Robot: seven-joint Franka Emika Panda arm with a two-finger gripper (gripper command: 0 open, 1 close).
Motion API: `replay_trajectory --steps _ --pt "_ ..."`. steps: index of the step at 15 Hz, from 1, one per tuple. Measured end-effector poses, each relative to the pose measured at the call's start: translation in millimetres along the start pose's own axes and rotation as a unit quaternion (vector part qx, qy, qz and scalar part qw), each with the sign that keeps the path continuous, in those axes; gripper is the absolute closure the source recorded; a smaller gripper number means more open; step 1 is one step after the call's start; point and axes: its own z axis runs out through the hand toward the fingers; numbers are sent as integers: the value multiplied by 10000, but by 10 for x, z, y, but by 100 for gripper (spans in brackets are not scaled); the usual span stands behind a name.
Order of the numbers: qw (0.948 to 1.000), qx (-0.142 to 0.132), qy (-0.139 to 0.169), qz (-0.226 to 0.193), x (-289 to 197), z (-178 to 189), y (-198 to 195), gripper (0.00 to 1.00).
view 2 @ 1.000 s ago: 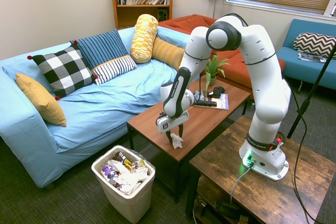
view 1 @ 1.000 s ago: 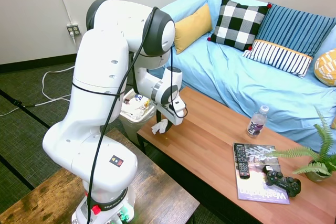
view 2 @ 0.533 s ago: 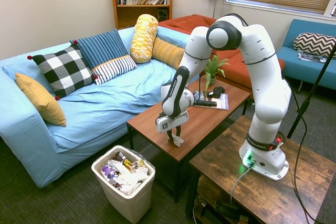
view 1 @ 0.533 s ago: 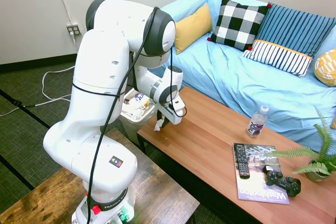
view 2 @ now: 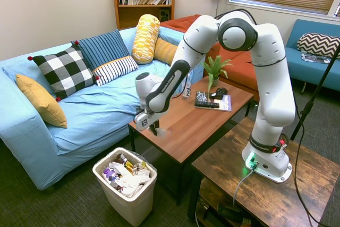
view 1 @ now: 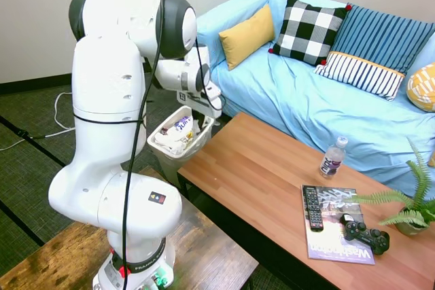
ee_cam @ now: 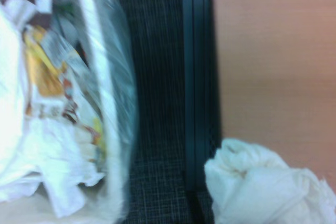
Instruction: Throw the tissue in the trash bin
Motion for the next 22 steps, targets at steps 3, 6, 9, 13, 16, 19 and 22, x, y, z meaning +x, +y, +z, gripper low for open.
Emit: replay_trajectory --steps 3,6,9,13,16,19,22 --pt "9989 -53 88 -456 -491 -65 -626 100" --pt "9971 -36 95 -760 -794 76 -1048 0" --pt "9962 -27 82 -861 -925 191 -1267 0" --pt "9962 -79 69 -867 -935 284 -1305 0" --pt "9962 -82 72 -863 -928 287 -1304 0" --pt "9962 -82 72 -863 -928 287 -1304 0" --pt "9963 -84 78 -852 -912 288 -1302 0"
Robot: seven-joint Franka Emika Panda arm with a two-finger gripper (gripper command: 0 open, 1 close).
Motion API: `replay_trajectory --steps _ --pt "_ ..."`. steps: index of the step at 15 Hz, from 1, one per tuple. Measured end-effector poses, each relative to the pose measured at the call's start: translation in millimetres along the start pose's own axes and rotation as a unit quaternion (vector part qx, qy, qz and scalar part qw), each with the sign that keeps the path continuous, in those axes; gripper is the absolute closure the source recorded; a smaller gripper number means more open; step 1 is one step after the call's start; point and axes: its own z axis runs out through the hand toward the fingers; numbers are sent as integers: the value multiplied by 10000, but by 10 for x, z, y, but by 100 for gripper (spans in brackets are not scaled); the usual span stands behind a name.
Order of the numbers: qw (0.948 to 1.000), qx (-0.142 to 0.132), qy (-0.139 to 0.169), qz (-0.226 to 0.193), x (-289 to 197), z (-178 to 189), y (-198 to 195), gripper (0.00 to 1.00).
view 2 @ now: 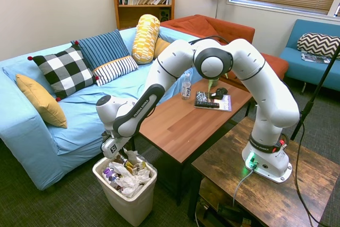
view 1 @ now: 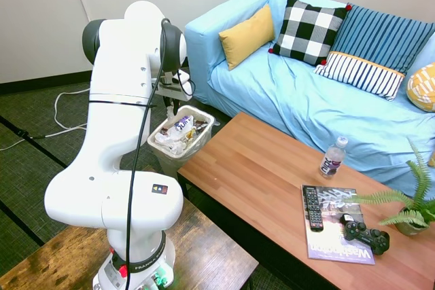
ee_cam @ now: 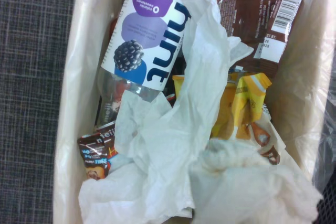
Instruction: Throw the tissue in the trash bin
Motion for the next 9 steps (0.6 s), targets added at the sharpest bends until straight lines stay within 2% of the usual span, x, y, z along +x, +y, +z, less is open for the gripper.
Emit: replay_trajectory --steps 9 --pt "10000 -4 15 18 21 -19 11 0"
